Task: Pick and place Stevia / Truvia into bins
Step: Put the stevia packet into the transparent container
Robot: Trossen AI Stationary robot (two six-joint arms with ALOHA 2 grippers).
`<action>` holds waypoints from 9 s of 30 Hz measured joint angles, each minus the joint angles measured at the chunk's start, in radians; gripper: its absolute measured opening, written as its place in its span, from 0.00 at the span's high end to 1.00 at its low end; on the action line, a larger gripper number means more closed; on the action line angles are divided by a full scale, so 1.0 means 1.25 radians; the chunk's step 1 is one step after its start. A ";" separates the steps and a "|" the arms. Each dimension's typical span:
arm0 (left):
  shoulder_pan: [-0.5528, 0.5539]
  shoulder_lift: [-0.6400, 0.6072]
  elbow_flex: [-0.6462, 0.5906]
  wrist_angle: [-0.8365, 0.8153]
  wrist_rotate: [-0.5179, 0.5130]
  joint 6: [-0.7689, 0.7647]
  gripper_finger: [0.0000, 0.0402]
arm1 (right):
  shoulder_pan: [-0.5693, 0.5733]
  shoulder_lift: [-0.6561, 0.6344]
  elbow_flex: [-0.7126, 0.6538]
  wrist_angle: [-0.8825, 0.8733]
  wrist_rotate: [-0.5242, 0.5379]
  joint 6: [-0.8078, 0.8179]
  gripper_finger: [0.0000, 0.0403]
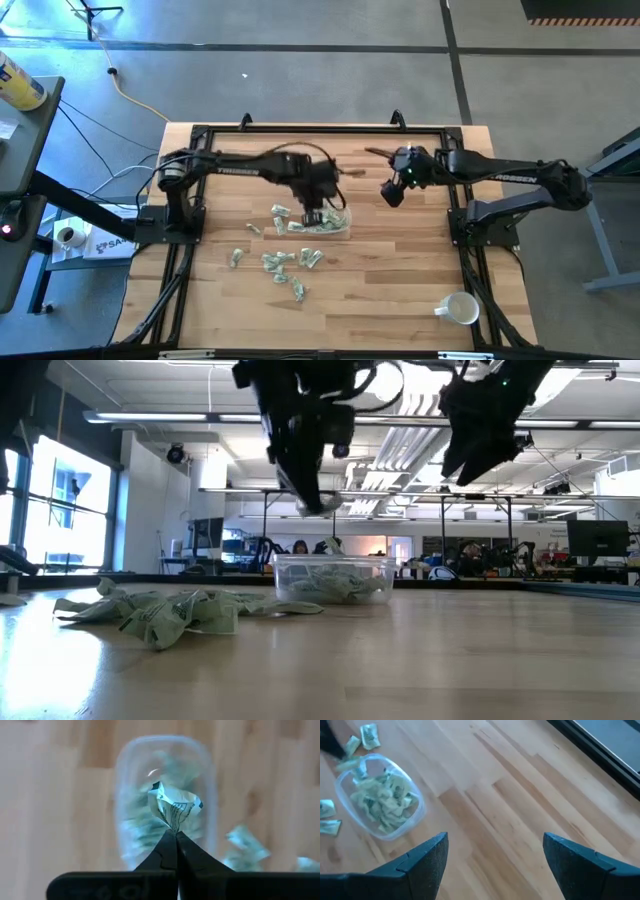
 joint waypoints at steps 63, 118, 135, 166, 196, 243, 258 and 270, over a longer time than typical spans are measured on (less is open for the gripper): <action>0.003 0.071 0.000 -0.040 -0.001 -0.090 0.46 | 0.078 -0.009 0.000 -0.061 0.114 0.087 0.22; 0.012 -0.039 -0.061 0.100 -0.018 0.152 0.95 | -0.009 -0.009 0.000 -0.077 0.058 0.047 0.22; -0.003 0.088 -0.048 0.084 -0.023 -0.006 0.80 | -0.009 -0.009 0.000 -0.087 0.062 0.046 0.22; -0.002 0.085 0.039 -0.085 -0.037 0.057 0.56 | -0.009 -0.009 0.000 -0.079 0.069 0.025 0.22; -0.058 -0.253 -0.318 -0.246 -0.063 -0.342 0.59 | -0.011 -0.009 0.000 -0.051 0.078 -0.020 0.22; -0.060 -0.154 -0.538 0.231 -0.141 0.495 0.86 | -0.011 -0.009 0.000 -0.066 0.061 0.041 0.22; -0.046 -0.165 -0.275 0.105 -0.118 0.312 0.95 | -0.011 -0.009 0.000 -0.071 0.072 0.011 0.22; -0.025 -0.068 -0.261 0.252 -0.055 0.132 0.89 | -0.011 -0.009 0.000 -0.078 0.075 0.011 0.22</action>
